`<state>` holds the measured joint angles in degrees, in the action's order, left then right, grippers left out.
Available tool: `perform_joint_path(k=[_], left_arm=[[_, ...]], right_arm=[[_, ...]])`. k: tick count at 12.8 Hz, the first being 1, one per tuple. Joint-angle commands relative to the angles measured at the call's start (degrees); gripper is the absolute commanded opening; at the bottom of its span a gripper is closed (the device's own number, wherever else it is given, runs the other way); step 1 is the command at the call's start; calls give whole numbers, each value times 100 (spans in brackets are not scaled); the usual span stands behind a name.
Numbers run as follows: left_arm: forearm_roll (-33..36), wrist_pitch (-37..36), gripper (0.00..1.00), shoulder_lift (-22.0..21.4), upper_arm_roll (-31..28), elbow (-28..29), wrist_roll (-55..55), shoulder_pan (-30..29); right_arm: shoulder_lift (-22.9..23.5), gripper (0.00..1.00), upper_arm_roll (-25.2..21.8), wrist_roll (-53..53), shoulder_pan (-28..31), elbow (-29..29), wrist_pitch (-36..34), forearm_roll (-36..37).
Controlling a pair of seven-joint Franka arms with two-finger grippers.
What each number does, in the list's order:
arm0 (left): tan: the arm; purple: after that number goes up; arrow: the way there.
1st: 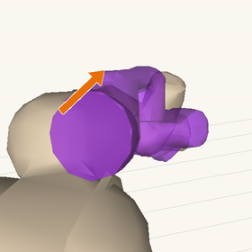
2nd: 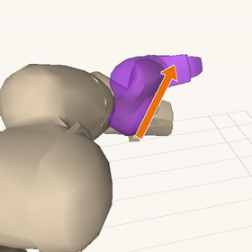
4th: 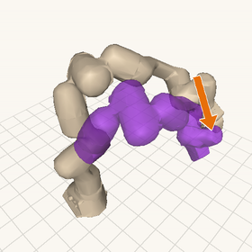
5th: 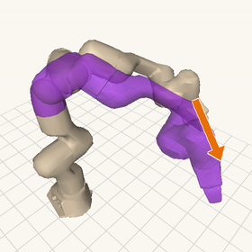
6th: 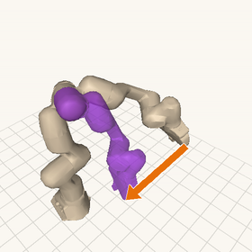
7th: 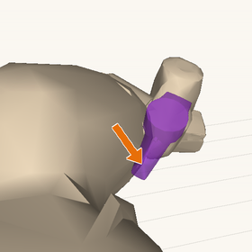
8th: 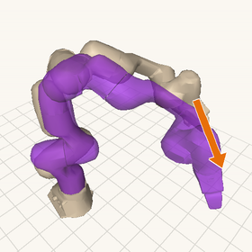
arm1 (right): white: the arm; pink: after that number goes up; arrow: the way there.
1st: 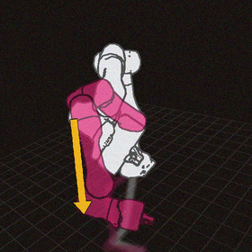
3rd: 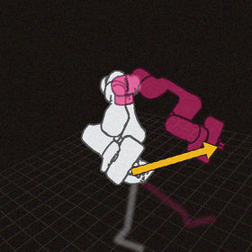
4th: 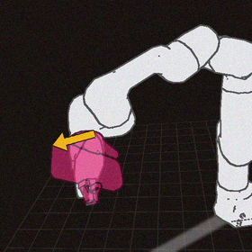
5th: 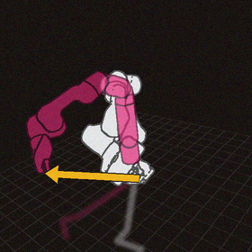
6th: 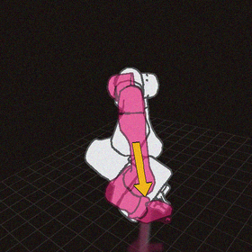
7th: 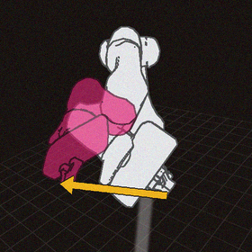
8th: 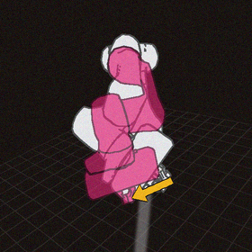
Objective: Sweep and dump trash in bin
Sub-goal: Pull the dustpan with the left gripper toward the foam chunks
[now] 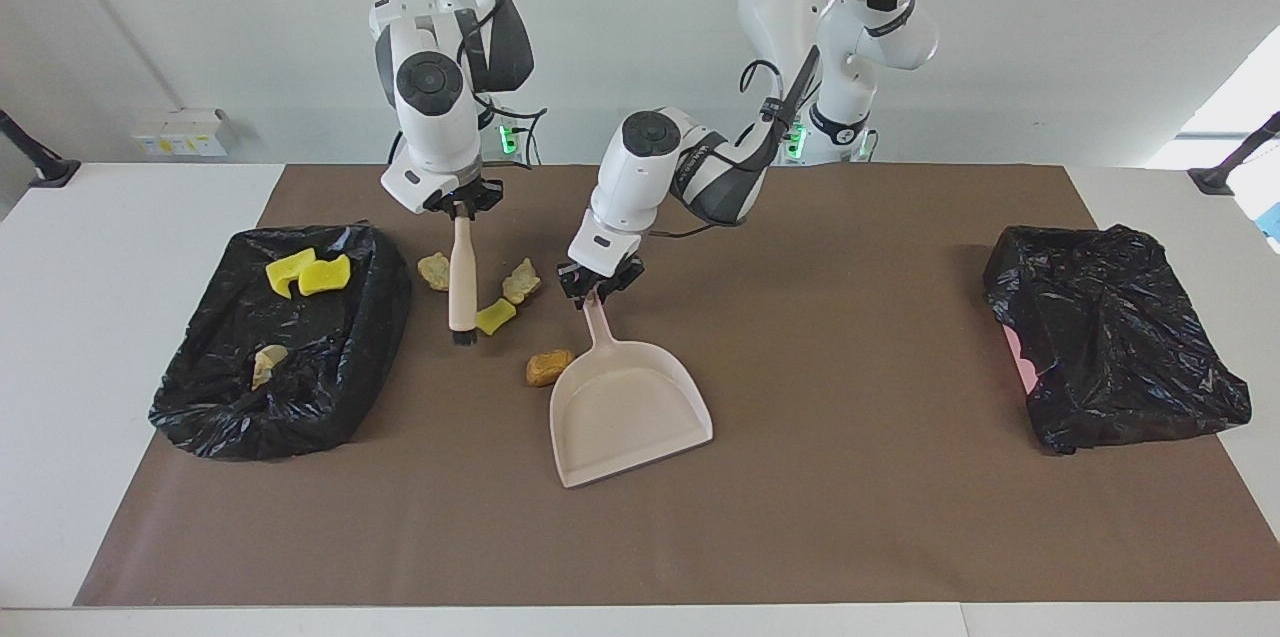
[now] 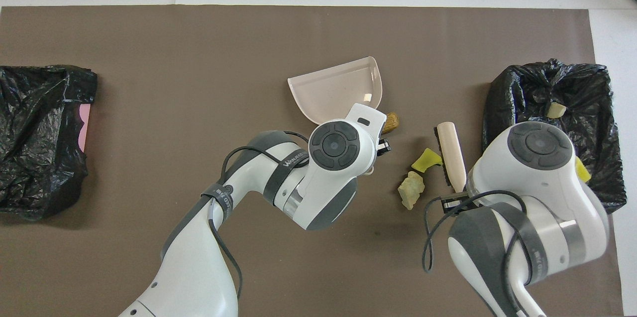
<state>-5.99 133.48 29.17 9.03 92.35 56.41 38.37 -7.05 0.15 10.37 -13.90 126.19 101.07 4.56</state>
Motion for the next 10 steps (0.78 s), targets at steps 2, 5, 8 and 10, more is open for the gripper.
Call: perform_joint_path(k=[2, 5, 8, 10], left_arm=[[168, -856, 0, -437, -33, -42, -1128, -373], [484, -1586, 0, -841, -60, 63, -2612, -768], [485, -2167, 0, -1263, -68, 335, -4457, -1225], [485, -2510, 0, -1719, -60, 590, -5906, -1647]], right_arm=[[-165, 0, 108, 395, -7, 64, -104, 124], [-252, 0, 108, 789, -121, 11, -561, 133], [-498, 0, 108, 1983, -419, 203, -956, 133], [-857, 0, 109, 2512, -412, 711, -888, 107]])
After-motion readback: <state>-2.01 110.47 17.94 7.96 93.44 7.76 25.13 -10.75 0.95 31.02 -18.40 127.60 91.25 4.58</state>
